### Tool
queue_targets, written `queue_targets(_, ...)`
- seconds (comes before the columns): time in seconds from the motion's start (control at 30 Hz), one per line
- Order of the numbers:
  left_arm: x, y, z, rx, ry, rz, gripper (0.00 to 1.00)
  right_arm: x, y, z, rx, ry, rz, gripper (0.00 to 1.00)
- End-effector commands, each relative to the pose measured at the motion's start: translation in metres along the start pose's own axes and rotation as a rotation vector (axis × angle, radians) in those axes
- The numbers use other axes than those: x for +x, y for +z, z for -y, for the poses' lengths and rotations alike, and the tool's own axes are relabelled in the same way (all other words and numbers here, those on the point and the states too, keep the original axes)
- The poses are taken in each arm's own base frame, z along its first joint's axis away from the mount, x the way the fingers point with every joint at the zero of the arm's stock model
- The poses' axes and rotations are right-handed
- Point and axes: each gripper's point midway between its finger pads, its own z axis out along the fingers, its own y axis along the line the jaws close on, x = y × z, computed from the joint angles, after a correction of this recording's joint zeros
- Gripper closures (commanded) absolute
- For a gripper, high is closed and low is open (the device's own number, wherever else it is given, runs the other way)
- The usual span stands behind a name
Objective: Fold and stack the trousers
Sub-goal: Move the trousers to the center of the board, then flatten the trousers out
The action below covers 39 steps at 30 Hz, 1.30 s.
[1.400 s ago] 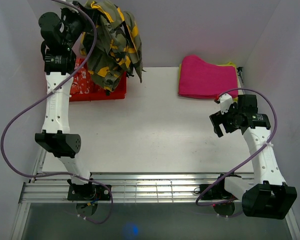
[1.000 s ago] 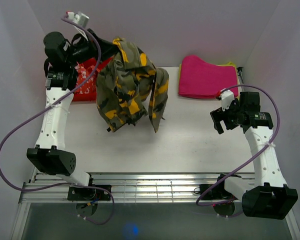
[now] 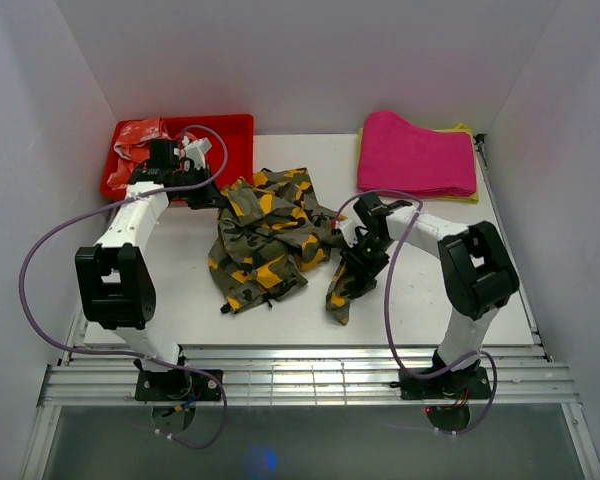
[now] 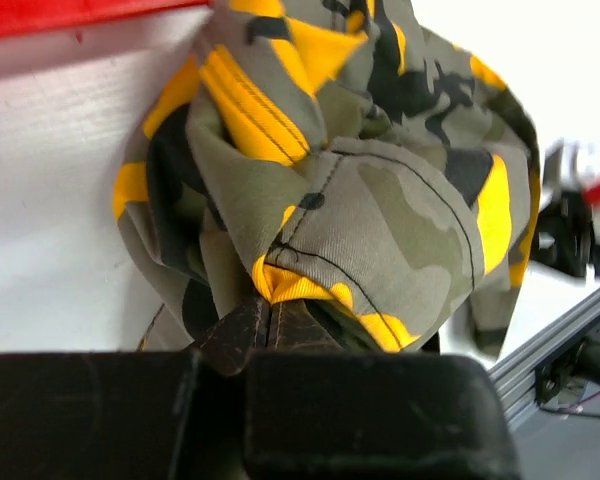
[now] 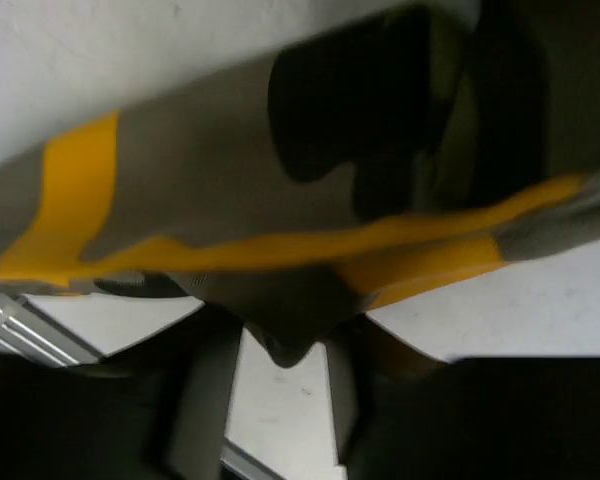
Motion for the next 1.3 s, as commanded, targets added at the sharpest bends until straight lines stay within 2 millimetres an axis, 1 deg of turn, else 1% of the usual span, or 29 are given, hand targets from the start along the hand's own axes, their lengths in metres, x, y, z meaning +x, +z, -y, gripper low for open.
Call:
queue_targets(0.0, 0.013, -0.034, 0.025, 0.063, 0.097, 0.007, 1.0, -0.042, 0.012, 0.052, 0.184, 0.019, 0.03, 0.66)
queue_targets(0.03, 0.021, -0.037, 0.027, 0.077, 0.116, -0.014, 1.0, -0.052, 0.015, 0.06, 0.199, 0.013, 0.041, 0.77)
queue_targets(0.07, 0.032, -0.038, 0.03, 0.104, 0.131, -0.037, 1.0, -0.075, 0.019, 0.071, 0.207, 0.005, 0.064, 0.92)
queue_targets(0.13, 0.048, -0.049, 0.037, 0.133, 0.175, -0.065, 1.0, -0.104, 0.018, 0.082, 0.22, -0.004, 0.109, 0.92)
queue_targets(0.17, 0.055, -0.052, 0.041, 0.155, 0.183, -0.083, 1.0, -0.138, 0.011, 0.09, 0.23, -0.022, 0.173, 0.92)
queue_targets(0.27, 0.082, -0.057, 0.047, 0.212, 0.175, -0.156, 1.0, -0.185, -0.008, 0.099, 0.25, -0.046, 0.277, 0.91)
queue_targets(0.3, 0.093, -0.059, 0.052, 0.243, 0.152, -0.194, 1.0, -0.211, -0.032, 0.103, 0.277, -0.062, 0.354, 0.86)
queue_targets(0.33, 0.097, -0.057, 0.055, 0.274, 0.134, -0.211, 1.0, -0.221, -0.044, 0.105, 0.291, -0.063, 0.386, 0.78)
queue_targets(0.37, 0.101, -0.057, 0.059, 0.304, 0.109, -0.223, 1.0, -0.228, -0.063, 0.105, 0.304, -0.068, 0.421, 0.55)
queue_targets(0.4, 0.103, -0.056, 0.069, 0.359, 0.091, -0.23, 1.0, -0.232, -0.083, 0.113, 0.325, -0.059, 0.457, 0.44)
queue_targets(0.43, 0.103, -0.054, 0.072, 0.385, 0.074, -0.234, 1.0, -0.23, -0.094, 0.115, 0.33, -0.05, 0.469, 0.33)
queue_targets(0.47, 0.102, -0.053, 0.076, 0.404, 0.059, -0.229, 1.0, -0.228, -0.118, 0.11, 0.317, -0.046, 0.509, 0.26)
queue_targets(0.5, 0.096, -0.05, 0.08, 0.427, 0.04, -0.208, 1.0, -0.208, -0.119, 0.115, 0.292, -0.009, 0.483, 0.22)
queue_targets(0.53, 0.094, -0.048, 0.081, 0.434, 0.026, -0.201, 1.0, -0.197, -0.125, 0.112, 0.271, 0.001, 0.482, 0.21)
queue_targets(0.57, 0.09, -0.047, 0.082, 0.443, 0.021, -0.19, 1.0, -0.189, -0.148, 0.097, 0.256, -0.013, 0.522, 0.21)
queue_targets(0.6, 0.087, -0.047, 0.084, 0.449, -0.003, -0.184, 1.0, -0.176, -0.15, 0.092, 0.246, -0.027, 0.517, 0.2)
queue_targets(0.63, 0.079, -0.045, 0.087, 0.469, 0.014, -0.153, 1.0, -0.15, -0.133, 0.086, 0.211, -0.011, 0.465, 0.2)
queue_targets(0.67, 0.074, -0.044, 0.088, 0.478, 0.012, -0.138, 1.0, -0.143, -0.15, 0.066, 0.188, -0.043, 0.505, 0.19)
queue_targets(0.7, 0.067, -0.044, 0.091, 0.486, -0.007, -0.118, 1.0, -0.131, -0.146, 0.052, 0.141, -0.053, 0.493, 0.18)
queue_targets(0.73, 0.063, -0.045, 0.095, 0.508, -0.006, -0.106, 1.0, -0.112, -0.132, 0.039, 0.082, -0.04, 0.458, 0.18)
queue_targets(0.77, 0.061, -0.045, 0.097, 0.517, -0.01, -0.097, 1.0, -0.108, -0.137, 0.017, 0.011, -0.062, 0.485, 0.18)
queue_targets(0.8, 0.055, -0.045, 0.098, 0.527, 0.003, -0.075, 1.0, -0.101, -0.133, 0.006, -0.034, -0.061, 0.474, 0.18)
queue_targets(0.83, 0.053, -0.047, 0.101, 0.539, -0.014, -0.075, 1.0, -0.089, -0.122, -0.014, -0.106, -0.064, 0.447, 0.18)
queue_targets(0.9, 0.048, -0.049, 0.105, 0.557, -0.005, -0.059, 1.0, -0.082, -0.109, -0.037, -0.175, -0.082, 0.43, 0.18)
queue_targets(0.93, 0.046, -0.05, 0.107, 0.565, -0.002, -0.055, 1.0, -0.082, -0.104, -0.044, -0.196, -0.087, 0.434, 0.17)
queue_targets(1.0, 0.044, -0.052, 0.109, 0.574, 0.001, -0.05, 1.0, -0.074, -0.085, -0.064, -0.265, -0.098, 0.397, 0.16)
queue_targets(1.13, 0.043, -0.053, 0.109, 0.568, 0.01, -0.041, 1.0, -0.069, -0.059, -0.084, -0.32, -0.159, 0.338, 0.13)
queue_targets(1.2, 0.044, -0.05, 0.106, 0.55, -0.006, -0.047, 1.0, -0.071, -0.046, -0.096, -0.349, -0.199, 0.314, 0.11)
queue_targets(1.27, 0.044, -0.044, 0.101, 0.53, -0.037, -0.06, 1.0, -0.075, -0.036, -0.101, -0.331, -0.229, 0.295, 0.09)
